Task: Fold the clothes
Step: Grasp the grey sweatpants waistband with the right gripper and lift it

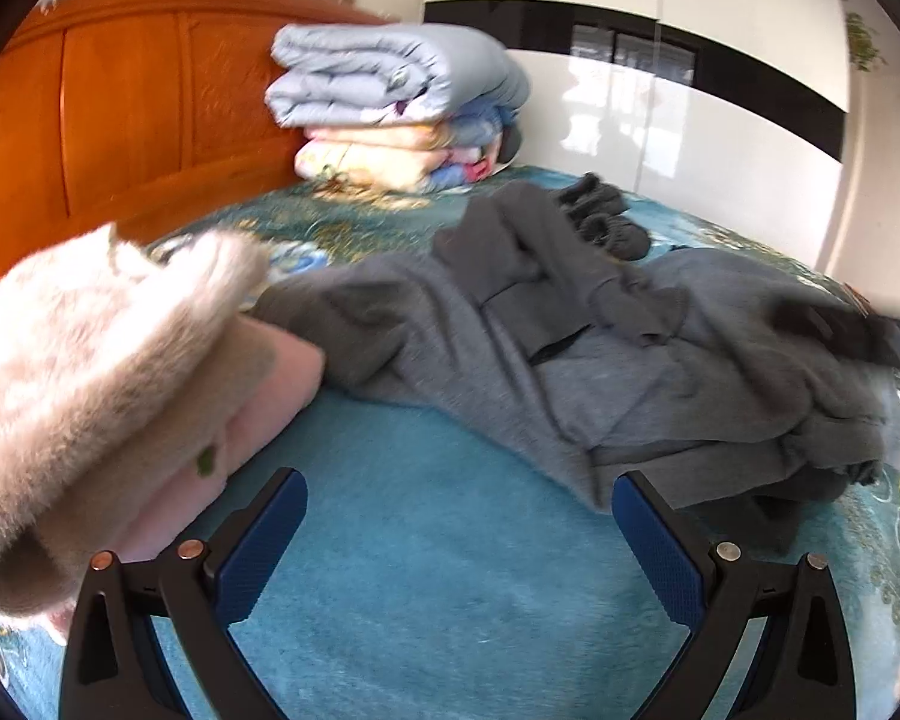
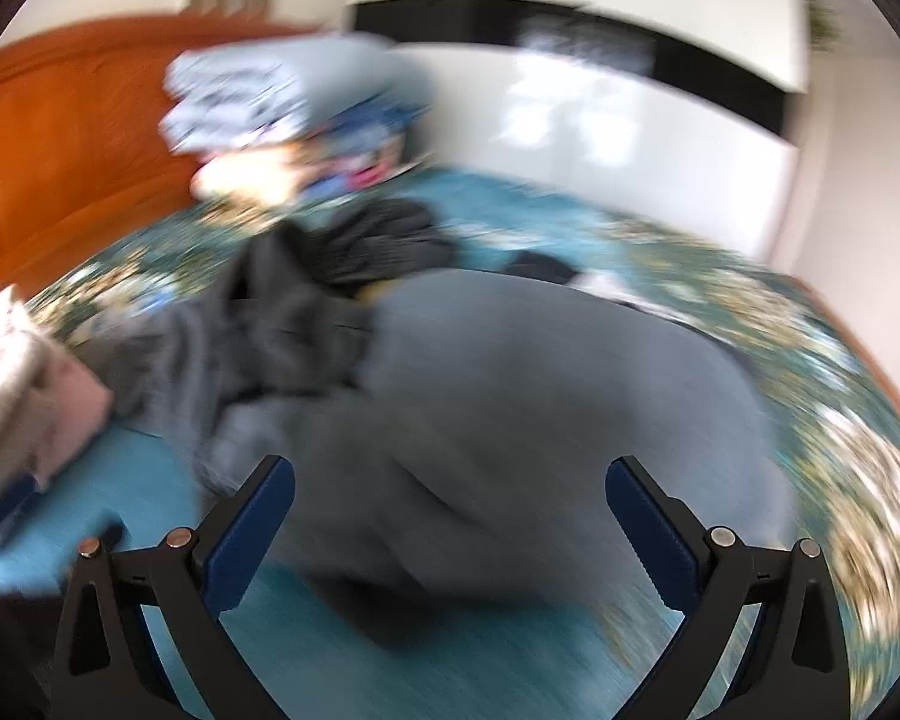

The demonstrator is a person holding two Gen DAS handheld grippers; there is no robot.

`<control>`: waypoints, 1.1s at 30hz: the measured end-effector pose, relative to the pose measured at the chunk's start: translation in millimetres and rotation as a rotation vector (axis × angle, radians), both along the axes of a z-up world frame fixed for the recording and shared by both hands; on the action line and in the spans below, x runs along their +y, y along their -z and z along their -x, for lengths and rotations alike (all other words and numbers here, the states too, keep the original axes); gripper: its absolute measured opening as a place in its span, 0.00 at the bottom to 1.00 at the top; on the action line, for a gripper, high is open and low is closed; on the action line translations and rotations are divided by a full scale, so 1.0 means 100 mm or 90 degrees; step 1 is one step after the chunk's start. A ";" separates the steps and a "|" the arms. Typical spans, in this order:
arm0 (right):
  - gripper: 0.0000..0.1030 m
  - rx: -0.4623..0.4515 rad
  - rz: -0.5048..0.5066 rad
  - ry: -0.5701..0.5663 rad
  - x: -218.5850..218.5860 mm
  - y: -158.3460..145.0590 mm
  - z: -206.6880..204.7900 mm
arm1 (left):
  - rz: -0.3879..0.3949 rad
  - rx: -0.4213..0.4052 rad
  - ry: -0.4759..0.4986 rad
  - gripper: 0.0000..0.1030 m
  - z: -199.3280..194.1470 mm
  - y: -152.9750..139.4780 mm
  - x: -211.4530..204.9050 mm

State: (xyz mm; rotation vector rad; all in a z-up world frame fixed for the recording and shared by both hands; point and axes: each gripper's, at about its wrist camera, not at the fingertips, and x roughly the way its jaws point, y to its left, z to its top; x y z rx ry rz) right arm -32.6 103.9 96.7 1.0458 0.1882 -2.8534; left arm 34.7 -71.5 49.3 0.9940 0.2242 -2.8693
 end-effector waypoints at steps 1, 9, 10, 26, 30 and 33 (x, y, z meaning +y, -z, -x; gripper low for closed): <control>1.00 -0.008 0.010 -0.016 -0.09 -0.02 0.13 | -0.008 -0.006 -0.009 1.00 0.01 0.01 -0.05; 1.00 -0.098 -0.004 -0.073 -0.83 0.29 1.17 | -0.107 -0.009 -0.091 1.00 0.05 0.06 -0.41; 1.00 -0.106 -0.013 -0.076 -0.93 0.35 1.27 | -0.110 -0.008 -0.092 1.00 0.07 0.07 -0.41; 0.10 0.045 -0.107 0.147 -0.18 -1.03 0.50 | -0.090 0.134 0.061 1.00 0.06 -0.07 0.01; 0.10 0.125 -0.140 0.211 0.28 -1.75 -0.19 | -0.102 0.156 0.100 1.00 0.00 -0.08 0.10; 0.10 0.185 -0.142 0.250 0.62 -2.26 -0.75 | -0.082 0.167 0.122 1.00 -0.15 -0.10 0.15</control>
